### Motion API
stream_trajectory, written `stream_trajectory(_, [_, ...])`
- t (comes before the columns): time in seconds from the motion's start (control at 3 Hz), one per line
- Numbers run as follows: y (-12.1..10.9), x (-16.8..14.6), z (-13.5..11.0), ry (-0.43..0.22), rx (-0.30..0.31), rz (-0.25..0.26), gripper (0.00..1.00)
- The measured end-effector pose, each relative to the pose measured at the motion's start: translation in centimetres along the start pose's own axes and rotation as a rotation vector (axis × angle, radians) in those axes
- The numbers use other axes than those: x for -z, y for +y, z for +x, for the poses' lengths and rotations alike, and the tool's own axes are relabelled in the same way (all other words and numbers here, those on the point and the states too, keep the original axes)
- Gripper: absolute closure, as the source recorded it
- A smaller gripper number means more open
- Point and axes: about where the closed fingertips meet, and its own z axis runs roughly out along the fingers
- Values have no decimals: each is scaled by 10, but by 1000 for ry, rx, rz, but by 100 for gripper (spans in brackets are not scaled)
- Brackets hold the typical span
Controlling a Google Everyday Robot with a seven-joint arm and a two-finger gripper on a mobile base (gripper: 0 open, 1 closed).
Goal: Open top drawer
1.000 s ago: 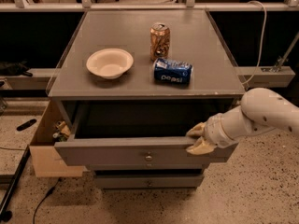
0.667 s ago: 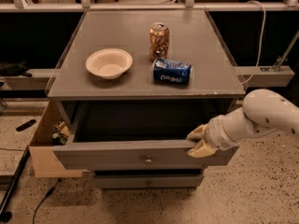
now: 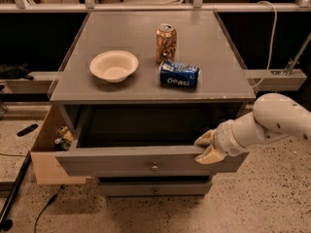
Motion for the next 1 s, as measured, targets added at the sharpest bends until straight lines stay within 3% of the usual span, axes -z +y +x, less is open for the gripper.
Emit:
stream_trajectory(0.67, [0, 0, 0, 0, 0, 0, 11])
stream_trajectory(1.0, [0, 0, 0, 0, 0, 0, 3])
